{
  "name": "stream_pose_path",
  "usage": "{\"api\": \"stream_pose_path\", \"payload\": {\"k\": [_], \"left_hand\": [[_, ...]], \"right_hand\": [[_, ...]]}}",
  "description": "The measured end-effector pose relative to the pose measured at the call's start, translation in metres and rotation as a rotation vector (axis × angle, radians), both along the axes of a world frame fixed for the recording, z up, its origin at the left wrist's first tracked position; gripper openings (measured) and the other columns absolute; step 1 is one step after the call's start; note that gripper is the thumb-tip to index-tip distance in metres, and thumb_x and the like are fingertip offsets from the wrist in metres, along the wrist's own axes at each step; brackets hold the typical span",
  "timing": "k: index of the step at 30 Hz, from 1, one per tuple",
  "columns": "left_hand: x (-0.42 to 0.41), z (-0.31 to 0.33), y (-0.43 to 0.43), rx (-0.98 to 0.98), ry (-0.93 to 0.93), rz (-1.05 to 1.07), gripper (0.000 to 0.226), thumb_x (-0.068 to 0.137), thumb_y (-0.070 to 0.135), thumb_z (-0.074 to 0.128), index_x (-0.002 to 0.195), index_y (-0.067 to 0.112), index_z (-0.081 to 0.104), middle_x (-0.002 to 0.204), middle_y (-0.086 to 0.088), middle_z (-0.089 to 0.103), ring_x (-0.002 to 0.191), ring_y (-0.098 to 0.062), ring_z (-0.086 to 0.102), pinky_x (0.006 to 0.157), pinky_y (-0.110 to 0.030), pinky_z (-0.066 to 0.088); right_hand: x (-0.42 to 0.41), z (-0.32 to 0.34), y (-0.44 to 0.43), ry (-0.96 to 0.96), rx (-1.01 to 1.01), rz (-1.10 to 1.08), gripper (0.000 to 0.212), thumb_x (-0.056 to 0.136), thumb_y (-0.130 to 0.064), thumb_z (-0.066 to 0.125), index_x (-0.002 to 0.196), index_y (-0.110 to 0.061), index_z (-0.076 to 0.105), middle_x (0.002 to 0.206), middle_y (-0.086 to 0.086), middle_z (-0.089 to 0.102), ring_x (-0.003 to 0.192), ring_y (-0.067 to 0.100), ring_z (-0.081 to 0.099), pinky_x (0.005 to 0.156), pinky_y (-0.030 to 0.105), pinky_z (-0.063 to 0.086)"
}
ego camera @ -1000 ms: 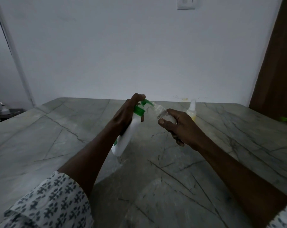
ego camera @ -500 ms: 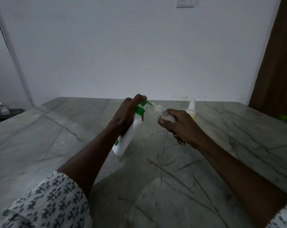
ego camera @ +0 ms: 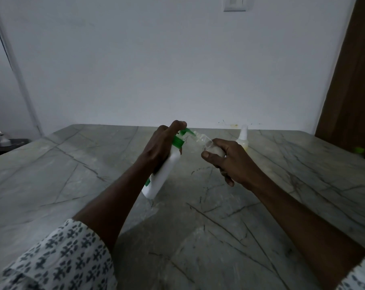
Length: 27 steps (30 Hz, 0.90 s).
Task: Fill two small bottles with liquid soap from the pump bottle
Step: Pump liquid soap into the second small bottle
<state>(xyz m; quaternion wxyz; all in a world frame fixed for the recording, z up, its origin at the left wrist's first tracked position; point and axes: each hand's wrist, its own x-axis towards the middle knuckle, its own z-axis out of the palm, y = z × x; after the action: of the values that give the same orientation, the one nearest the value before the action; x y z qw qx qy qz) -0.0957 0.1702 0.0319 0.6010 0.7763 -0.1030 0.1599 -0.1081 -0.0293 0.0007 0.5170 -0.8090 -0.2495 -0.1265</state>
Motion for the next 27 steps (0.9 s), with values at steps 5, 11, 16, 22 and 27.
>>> {"api": "stream_pose_path", "payload": {"k": [5, 11, 16, 22, 27], "left_hand": [[-0.0017, -0.0012, 0.0006, 0.012, -0.034, 0.018, 0.043, 0.088, 0.042, 0.05, 0.071, 0.005, 0.065, 0.059, -0.01, 0.065, 0.049, -0.018, 0.057, 0.06, -0.03, 0.044], [-0.0016, 0.0, 0.0034, 0.007, -0.016, -0.037, 0.051, 0.084, 0.062, 0.046, 0.072, 0.019, 0.071, 0.059, -0.004, 0.067, 0.057, -0.021, 0.059, 0.068, -0.035, 0.048], [-0.0031, 0.0015, 0.0014, 0.042, 0.01, -0.001, 0.053, 0.08, 0.062, 0.051, 0.076, 0.014, 0.074, 0.059, -0.008, 0.067, 0.055, -0.021, 0.06, 0.069, -0.035, 0.047], [-0.0031, -0.0005, 0.0003, 0.038, -0.039, 0.027, 0.043, 0.081, 0.047, 0.047, 0.069, 0.01, 0.067, 0.058, -0.007, 0.066, 0.049, -0.016, 0.057, 0.061, -0.03, 0.044], [0.0015, -0.0032, 0.0039, 0.014, -0.062, 0.004, 0.052, 0.082, 0.061, 0.047, 0.07, 0.016, 0.07, 0.064, -0.012, 0.067, 0.057, -0.023, 0.061, 0.069, -0.038, 0.047]], "right_hand": [[-0.0011, -0.0026, 0.0029, -0.009, -0.026, 0.023, 0.022, 0.091, -0.032, 0.066, 0.107, -0.017, 0.064, 0.051, -0.002, 0.049, 0.036, 0.017, 0.044, 0.037, 0.032, 0.045], [-0.0022, 0.0009, 0.0037, -0.007, 0.022, 0.03, 0.02, 0.092, -0.03, 0.066, 0.106, -0.015, 0.065, 0.052, -0.004, 0.048, 0.037, 0.015, 0.043, 0.036, 0.031, 0.047], [-0.0007, -0.0003, 0.0013, 0.004, 0.008, 0.024, 0.025, 0.092, -0.029, 0.067, 0.11, -0.013, 0.063, 0.051, -0.007, 0.048, 0.036, 0.014, 0.044, 0.038, 0.033, 0.049], [-0.0002, -0.0035, 0.0036, -0.001, -0.056, 0.017, 0.034, 0.091, -0.033, 0.067, 0.12, -0.015, 0.061, 0.048, -0.015, 0.055, 0.039, 0.024, 0.05, 0.037, 0.045, 0.053], [-0.0007, -0.0011, 0.0042, -0.006, -0.02, 0.001, 0.037, 0.091, -0.031, 0.066, 0.122, -0.011, 0.06, 0.049, -0.015, 0.053, 0.037, 0.015, 0.049, 0.04, 0.038, 0.052]]}}
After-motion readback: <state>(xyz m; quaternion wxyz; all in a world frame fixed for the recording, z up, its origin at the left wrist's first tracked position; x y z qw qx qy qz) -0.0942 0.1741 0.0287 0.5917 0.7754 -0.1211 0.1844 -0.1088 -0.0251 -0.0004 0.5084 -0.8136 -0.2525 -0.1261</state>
